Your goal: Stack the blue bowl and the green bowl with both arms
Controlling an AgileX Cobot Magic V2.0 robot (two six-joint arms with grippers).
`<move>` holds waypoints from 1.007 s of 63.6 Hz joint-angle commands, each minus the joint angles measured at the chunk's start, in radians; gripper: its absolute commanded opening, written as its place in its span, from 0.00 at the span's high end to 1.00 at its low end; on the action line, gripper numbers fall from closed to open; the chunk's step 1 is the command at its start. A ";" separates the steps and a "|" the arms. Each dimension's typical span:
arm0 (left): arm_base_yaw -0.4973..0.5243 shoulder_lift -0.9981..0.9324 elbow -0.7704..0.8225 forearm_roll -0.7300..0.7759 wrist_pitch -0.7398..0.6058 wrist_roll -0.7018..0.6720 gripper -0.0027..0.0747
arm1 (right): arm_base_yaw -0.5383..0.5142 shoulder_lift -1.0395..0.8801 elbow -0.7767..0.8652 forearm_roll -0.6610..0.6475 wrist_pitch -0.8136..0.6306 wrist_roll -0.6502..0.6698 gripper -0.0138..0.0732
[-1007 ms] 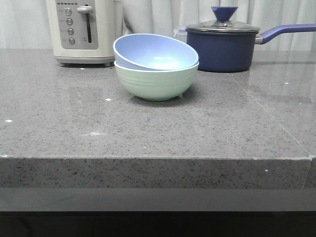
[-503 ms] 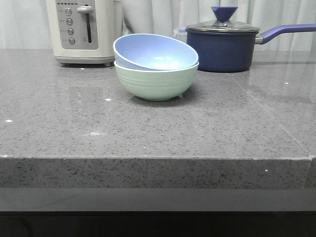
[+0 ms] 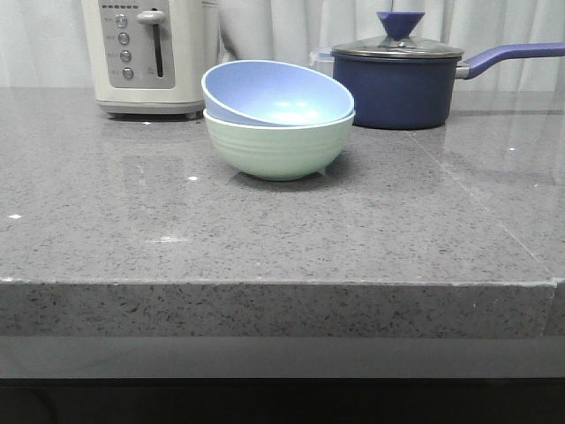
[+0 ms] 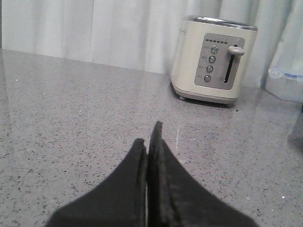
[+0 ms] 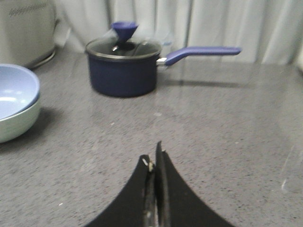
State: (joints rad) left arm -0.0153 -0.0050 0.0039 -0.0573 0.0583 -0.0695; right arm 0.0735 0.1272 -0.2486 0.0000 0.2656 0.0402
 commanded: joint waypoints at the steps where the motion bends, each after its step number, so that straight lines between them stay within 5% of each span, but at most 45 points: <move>1: -0.004 -0.017 0.006 -0.003 -0.082 -0.006 0.99 | -0.034 -0.084 0.071 -0.019 -0.191 -0.005 0.91; 22: -0.004 -0.017 0.006 -0.003 -0.082 -0.006 0.99 | -0.036 -0.155 0.261 -0.019 -0.306 -0.005 0.91; 64: -0.004 -0.017 0.006 -0.003 -0.082 -0.006 0.99 | -0.065 -0.156 0.259 -0.019 -0.307 -0.005 0.91</move>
State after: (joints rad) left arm -0.0153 -0.0050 0.0039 -0.0573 0.0583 -0.0695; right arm 0.0139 -0.0100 0.0278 -0.0052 0.0418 0.0402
